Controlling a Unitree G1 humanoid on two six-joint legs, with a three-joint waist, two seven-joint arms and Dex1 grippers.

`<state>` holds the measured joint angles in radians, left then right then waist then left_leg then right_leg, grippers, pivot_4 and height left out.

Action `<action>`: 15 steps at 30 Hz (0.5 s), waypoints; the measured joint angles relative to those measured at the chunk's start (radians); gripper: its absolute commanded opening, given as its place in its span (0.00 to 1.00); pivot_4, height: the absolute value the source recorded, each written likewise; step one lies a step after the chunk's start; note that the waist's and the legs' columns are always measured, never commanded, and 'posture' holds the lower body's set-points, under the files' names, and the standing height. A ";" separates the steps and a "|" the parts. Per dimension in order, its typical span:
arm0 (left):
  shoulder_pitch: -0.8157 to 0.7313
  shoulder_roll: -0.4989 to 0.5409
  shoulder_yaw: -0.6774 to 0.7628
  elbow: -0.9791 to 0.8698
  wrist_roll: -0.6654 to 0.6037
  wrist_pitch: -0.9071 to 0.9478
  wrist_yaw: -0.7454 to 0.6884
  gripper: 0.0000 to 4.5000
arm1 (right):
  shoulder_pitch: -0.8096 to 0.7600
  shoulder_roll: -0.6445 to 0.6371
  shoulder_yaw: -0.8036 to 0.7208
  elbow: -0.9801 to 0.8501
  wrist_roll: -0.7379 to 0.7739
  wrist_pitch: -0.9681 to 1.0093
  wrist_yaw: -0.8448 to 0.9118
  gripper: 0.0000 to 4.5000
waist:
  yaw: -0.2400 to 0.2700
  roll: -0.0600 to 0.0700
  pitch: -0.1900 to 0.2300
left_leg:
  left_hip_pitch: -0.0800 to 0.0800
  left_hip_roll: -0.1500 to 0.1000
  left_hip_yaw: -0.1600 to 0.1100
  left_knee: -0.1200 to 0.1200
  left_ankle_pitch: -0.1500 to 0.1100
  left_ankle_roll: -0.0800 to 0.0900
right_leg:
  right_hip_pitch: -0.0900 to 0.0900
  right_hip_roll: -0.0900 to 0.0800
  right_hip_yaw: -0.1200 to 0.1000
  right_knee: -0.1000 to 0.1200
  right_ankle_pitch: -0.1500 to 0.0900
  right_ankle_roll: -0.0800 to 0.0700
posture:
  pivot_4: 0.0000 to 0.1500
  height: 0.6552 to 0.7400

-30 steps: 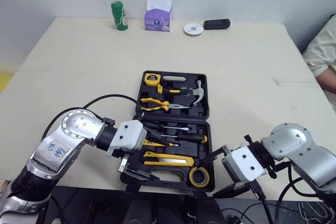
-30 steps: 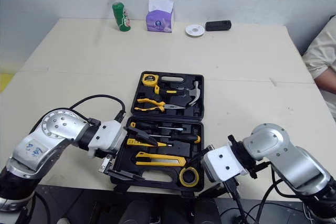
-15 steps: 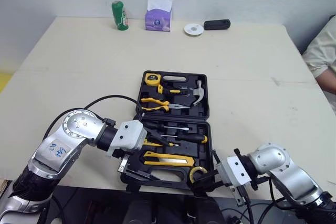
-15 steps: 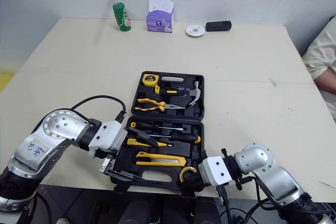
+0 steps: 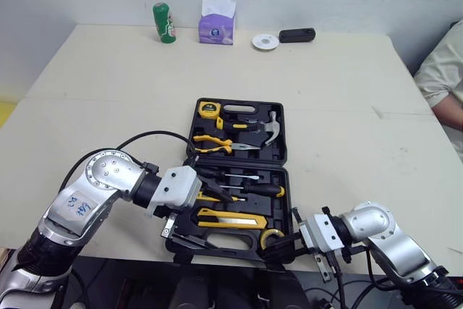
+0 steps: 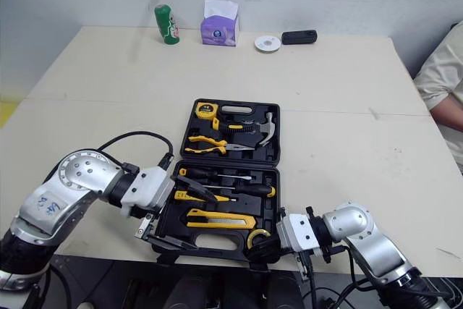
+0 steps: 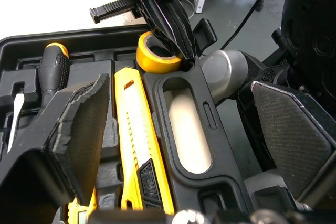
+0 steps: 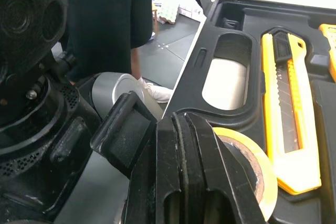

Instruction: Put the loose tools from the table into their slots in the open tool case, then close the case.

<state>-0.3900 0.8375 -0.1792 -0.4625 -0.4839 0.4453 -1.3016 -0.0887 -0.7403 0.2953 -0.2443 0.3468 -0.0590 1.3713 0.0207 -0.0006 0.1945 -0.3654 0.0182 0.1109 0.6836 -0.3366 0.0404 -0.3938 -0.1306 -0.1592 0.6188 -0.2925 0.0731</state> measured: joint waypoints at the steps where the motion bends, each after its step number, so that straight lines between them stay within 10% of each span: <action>1: 0.000 0.000 0.000 0.003 0.001 0.000 0.000 1.00 | -0.003 0.001 0.000 0.004 0.000 0.000 -0.003 0.01 | -0.001 -0.001 0.000 | 0.000 0.000 0.000 0.000 0.000 0.000 | 0.000 0.000 0.000 0.000 0.000 0.000 | 1.00 0.90; 15: -0.030 -0.002 0.000 0.005 0.015 -0.002 -0.001 1.00 | -0.022 0.025 -0.001 0.025 0.003 0.074 -0.079 0.01 | -0.009 -0.006 -0.004 | 0.007 0.001 0.000 0.000 -0.001 -0.002 | 0.004 -0.001 0.002 0.000 -0.001 -0.001 | 1.00 0.90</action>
<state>-0.4201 0.8351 -0.1793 -0.4573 -0.4691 0.4432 -1.3021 -0.1107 -0.7153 0.2945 -0.2189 0.3494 0.0146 1.2918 0.0122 -0.0066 0.1909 -0.3580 0.0192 0.1113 0.6834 -0.3375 0.0387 -0.3897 -0.1314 -0.1567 0.6187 -0.2932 0.0716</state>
